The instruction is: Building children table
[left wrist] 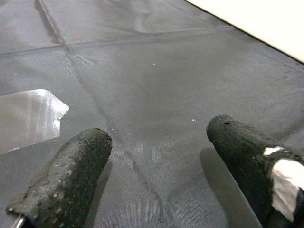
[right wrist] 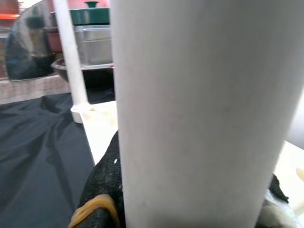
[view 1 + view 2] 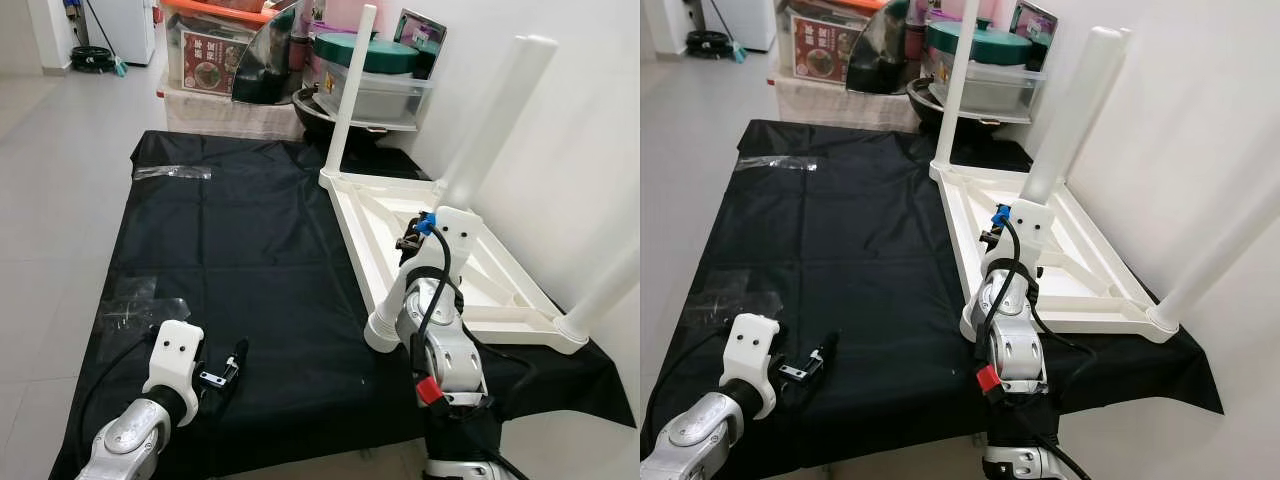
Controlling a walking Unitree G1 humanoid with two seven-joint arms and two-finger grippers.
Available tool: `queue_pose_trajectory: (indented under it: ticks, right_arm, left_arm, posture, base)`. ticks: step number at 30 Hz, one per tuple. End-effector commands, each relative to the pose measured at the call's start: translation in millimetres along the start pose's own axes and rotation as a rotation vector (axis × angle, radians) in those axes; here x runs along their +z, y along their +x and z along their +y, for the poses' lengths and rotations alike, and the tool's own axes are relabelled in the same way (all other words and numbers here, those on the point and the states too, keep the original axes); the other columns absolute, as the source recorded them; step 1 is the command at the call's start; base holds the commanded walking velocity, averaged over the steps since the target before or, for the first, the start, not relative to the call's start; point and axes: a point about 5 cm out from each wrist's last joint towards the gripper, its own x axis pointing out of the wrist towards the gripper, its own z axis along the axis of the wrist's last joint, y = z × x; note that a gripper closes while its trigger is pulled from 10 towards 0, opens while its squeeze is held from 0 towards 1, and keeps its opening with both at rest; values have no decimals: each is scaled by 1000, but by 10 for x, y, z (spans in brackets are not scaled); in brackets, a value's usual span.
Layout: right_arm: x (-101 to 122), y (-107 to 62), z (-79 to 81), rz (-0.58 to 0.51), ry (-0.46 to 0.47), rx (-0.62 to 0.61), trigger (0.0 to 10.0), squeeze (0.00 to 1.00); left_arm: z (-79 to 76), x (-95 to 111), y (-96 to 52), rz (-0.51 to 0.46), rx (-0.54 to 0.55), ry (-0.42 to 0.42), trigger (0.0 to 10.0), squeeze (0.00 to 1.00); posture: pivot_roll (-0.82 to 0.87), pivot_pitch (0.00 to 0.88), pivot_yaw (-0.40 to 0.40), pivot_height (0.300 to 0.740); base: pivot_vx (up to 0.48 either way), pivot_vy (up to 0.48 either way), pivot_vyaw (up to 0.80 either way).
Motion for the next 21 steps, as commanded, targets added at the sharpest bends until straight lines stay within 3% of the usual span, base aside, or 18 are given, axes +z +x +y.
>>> queue_pose_trajectory:
  ticks: [1, 8, 9, 16, 21]
  right_arm:
    - [-323, -12, -120, 174, 4, -112, 0, 0]
    - [-332, 3, -131, 185, 9, -120, 235, 0]
    - [-329, 6, -120, 185, 9, -105, 10000, 0]
    - [-281, 1, -68, 157, 7, -61, 10000, 0]
    - [-124, 38, -50, 82, 8, -37, 10000, 0]
  left_arm:
    - [-47, -33, 31, 17, -12, -2, 10000, 0]
    - [-36, -29, 30, 19, -15, 1, 10000, 0]
    - [-36, -27, 31, 19, -17, 2, 10000, 0]
    - [-40, -26, 36, 20, -23, 5, 10000, 0]
    - [-45, -25, 42, 19, -28, 5, 10000, 0]
  posture:
    - [85, 0, -163, 740]
    - [84, 0, -155, 740]
    - [82, 0, -153, 740]
    - [81, 0, -149, 740]
    - [80, 0, -147, 740]
  base:
    - [0, 0, 0]
    - [0, 0, 0]
    - [0, 0, 0]
    - [0, 0, 0]
    - [0, 0, 0]
